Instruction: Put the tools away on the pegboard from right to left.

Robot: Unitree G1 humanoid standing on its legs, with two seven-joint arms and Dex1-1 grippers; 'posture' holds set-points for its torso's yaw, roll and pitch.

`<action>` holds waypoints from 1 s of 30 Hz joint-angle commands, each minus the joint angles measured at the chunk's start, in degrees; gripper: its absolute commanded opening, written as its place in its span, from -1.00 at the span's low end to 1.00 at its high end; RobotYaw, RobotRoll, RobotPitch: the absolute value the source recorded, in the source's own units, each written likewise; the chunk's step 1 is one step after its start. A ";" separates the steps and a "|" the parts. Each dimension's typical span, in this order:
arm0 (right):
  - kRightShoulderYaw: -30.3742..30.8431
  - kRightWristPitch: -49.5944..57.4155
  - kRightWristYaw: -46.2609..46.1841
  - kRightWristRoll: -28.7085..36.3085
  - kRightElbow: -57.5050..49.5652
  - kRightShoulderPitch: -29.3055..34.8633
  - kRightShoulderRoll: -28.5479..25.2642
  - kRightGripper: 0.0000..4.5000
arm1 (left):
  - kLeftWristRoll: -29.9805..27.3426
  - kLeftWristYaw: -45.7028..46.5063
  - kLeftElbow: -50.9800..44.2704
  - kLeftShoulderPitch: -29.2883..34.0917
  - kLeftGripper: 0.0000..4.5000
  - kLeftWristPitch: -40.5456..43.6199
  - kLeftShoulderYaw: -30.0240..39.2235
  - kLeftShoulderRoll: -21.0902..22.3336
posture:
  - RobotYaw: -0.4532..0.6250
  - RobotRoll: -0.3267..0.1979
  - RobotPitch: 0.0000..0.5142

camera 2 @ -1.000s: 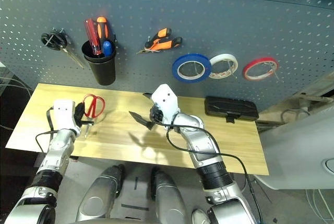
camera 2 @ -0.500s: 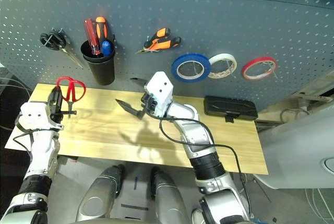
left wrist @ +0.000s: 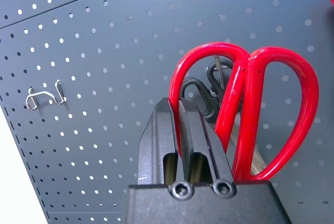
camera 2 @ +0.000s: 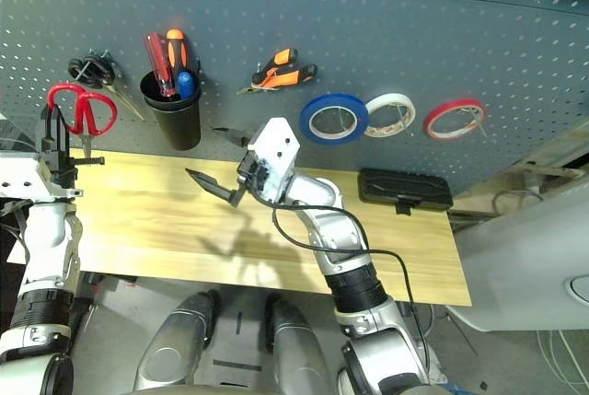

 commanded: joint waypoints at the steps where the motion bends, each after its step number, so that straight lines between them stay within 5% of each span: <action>1: 0.58 -1.07 0.40 0.29 -0.36 -0.06 0.11 1.00 | 1.08 -0.31 -1.72 0.92 -0.98 0.11 -0.72 0.10 | 0.14 0.25 -0.10; 30: -0.50 -1.59 -2.03 0.70 0.27 -1.39 1.18 1.00 | -2.41 -1.43 8.06 -4.74 -0.98 9.32 0.38 0.79 | 0.13 0.25 -0.11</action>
